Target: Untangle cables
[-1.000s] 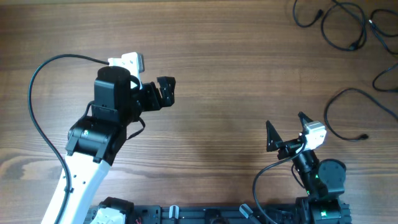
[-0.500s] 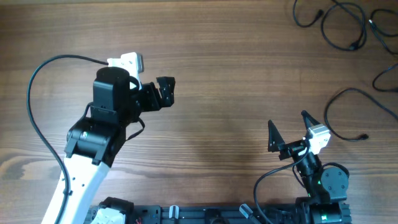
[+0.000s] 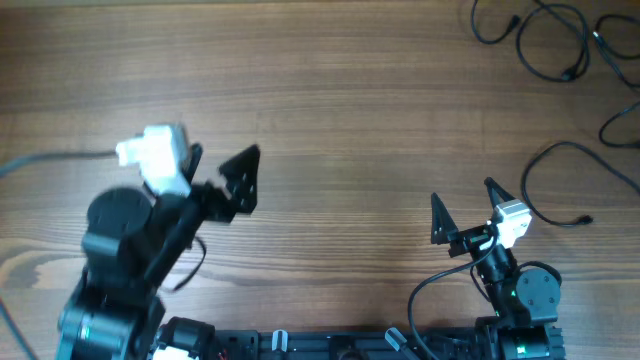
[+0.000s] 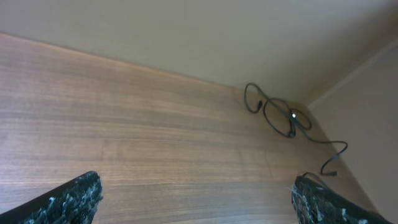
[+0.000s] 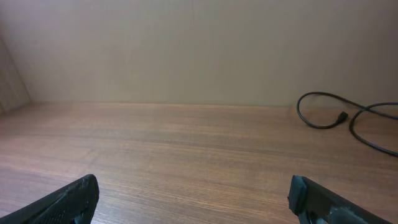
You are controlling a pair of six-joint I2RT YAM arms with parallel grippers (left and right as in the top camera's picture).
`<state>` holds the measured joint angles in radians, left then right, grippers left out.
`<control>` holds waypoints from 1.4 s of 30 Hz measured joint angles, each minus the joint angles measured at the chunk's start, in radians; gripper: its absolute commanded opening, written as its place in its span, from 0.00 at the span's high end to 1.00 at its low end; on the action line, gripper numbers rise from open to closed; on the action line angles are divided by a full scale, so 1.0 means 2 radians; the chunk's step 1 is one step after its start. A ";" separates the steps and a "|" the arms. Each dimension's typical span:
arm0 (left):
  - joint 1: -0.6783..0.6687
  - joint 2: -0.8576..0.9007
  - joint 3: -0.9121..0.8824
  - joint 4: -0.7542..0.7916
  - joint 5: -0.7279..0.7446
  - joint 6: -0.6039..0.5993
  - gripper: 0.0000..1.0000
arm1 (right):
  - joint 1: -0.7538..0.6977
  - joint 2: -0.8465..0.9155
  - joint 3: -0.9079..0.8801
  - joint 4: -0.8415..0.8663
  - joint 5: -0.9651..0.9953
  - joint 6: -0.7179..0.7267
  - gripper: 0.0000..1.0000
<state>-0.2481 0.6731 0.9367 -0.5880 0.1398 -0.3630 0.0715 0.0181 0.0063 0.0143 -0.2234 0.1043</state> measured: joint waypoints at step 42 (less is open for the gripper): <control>0.139 -0.330 -0.460 0.307 -0.014 0.142 0.00 | 0.000 -0.001 0.000 0.000 0.000 0.000 0.00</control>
<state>0.0296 0.0139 0.0158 0.0250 0.1112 -0.0792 0.0715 0.0154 0.0063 0.0139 -0.2234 0.1047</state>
